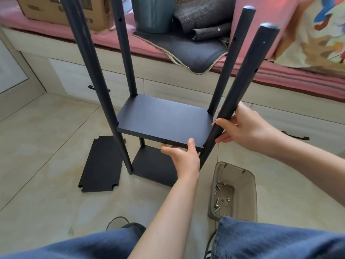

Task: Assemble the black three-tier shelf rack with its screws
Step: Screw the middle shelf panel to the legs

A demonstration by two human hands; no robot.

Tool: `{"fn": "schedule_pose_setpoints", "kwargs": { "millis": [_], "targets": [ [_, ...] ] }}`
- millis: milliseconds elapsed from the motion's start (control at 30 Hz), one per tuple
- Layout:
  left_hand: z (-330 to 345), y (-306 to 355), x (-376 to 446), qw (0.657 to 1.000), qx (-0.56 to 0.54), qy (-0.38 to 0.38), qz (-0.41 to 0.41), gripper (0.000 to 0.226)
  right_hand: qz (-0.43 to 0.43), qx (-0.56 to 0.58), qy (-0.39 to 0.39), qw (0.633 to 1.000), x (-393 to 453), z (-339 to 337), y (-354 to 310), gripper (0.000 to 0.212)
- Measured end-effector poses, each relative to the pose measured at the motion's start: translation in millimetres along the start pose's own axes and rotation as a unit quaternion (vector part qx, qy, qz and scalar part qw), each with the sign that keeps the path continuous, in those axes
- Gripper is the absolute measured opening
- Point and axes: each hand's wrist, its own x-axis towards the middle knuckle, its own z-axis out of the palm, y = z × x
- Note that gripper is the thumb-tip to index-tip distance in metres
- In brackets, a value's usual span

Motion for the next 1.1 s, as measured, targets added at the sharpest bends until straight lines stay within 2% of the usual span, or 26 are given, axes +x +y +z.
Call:
{"fn": "schedule_pose_setpoints", "kwargs": {
  "millis": [100,167,267,333,400,467,533,633,733,833,967,1100],
  "targets": [
    [-0.8,4.4,-3.9,0.996,0.015,0.079,0.026,0.093,-0.001,0.000,-0.010,1.000,0.9,-1.7,0.7,0.017],
    [-4.2,6.5,-5.1,0.984,0.113,0.114,0.077,0.102,-0.004,0.002,-0.012,1.000,1.0,-1.9,1.1,0.021],
    [-9.1,9.0,-6.5,0.930,0.288,0.158,0.167,0.105,-0.010,0.002,-0.017,1.000,0.6,-2.0,2.5,0.022],
    [-11.9,10.8,-7.7,0.884,0.373,0.162,0.230,0.093,-0.011,0.001,-0.017,1.000,0.6,-2.0,3.5,0.022],
    [-15.6,10.0,-5.6,0.807,0.479,0.135,0.319,0.068,-0.011,0.003,-0.017,1.000,0.4,-1.9,3.8,0.021],
    [-19.6,7.7,1.0,0.733,0.536,0.082,0.410,0.046,-0.014,0.003,-0.016,1.000,0.0,-1.7,3.7,0.020],
    [-24.0,7.1,7.3,0.701,0.549,-0.004,0.454,0.032,-0.016,0.000,-0.013,1.000,0.4,-1.5,3.3,0.020],
    [-29.0,4.6,8.9,0.702,0.560,-0.114,0.426,0.038,-0.012,0.000,-0.012,1.000,2.0,-1.4,3.4,0.022],
    [-32.8,0.1,5.3,0.690,0.567,-0.142,0.427,0.053,-0.012,0.000,-0.014,1.000,2.8,-1.3,4.1,0.021],
    [-30.0,-1.1,2.1,0.679,0.574,-0.132,0.438,0.062,-0.013,0.010,-0.018,1.000,4.2,-1.6,5.3,0.020],
    [-17.8,0.6,-4.2,0.694,0.574,-0.103,0.422,0.073,-0.024,0.020,-0.028,0.999,5.8,-3.0,7.5,0.019],
    [-10.4,1.7,-2.7,0.719,0.564,-0.086,0.397,0.055,-0.034,0.043,-0.035,0.998,7.8,-4.3,9.3,0.019]
  ]
}}
